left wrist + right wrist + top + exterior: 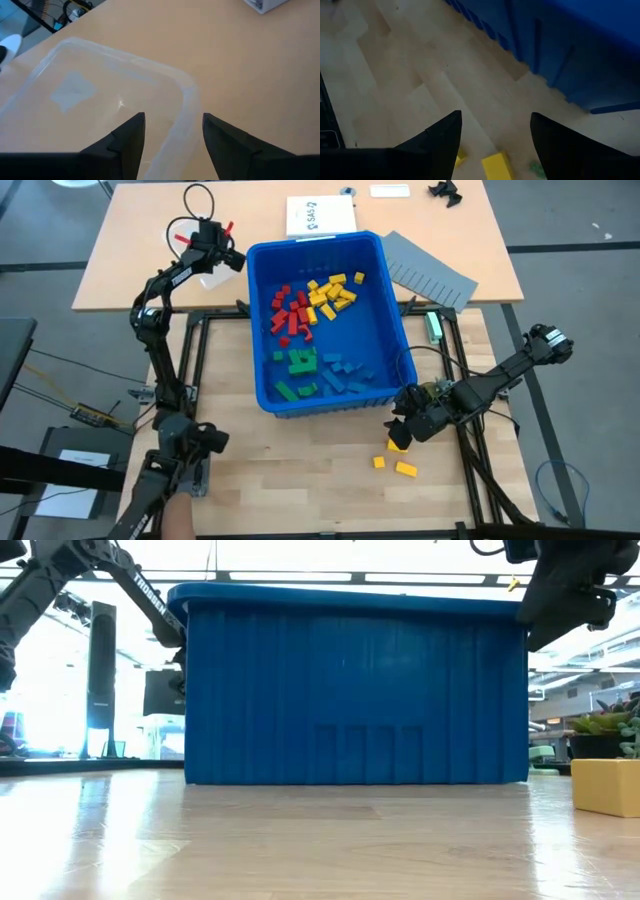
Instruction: Sort Items/Unsort Items
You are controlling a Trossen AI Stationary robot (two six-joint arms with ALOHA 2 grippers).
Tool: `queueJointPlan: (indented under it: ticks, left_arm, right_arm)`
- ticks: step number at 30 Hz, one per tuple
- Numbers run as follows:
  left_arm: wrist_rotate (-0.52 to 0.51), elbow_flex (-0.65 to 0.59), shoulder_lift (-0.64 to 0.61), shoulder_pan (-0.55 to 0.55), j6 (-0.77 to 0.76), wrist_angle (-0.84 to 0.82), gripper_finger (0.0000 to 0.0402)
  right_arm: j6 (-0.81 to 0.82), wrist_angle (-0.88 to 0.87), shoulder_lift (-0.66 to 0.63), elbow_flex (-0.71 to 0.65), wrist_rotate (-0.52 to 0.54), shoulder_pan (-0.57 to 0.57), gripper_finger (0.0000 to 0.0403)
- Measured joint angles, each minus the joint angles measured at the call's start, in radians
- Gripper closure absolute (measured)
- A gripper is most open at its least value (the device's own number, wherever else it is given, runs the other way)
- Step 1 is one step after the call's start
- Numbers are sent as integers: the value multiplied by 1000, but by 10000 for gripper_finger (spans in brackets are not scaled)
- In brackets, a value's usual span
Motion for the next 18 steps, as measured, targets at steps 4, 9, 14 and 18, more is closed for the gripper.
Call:
queueJointPlan:
  ticks: [4,9,14,18]
  left_arm:
    - [18,0,0,0,1,-3,202]
    - [37,0,0,0,3,-10,208]
    - [38,0,0,0,3,-11,209]
    - [3,0,1,-7,3,-18,209]
  right_arm:
    - [-15,-6,1,0,0,0,167]
    - [-20,-7,1,0,1,0,167]
    - [-28,-7,1,0,4,0,167]
    - [-43,-9,1,0,16,0,167]
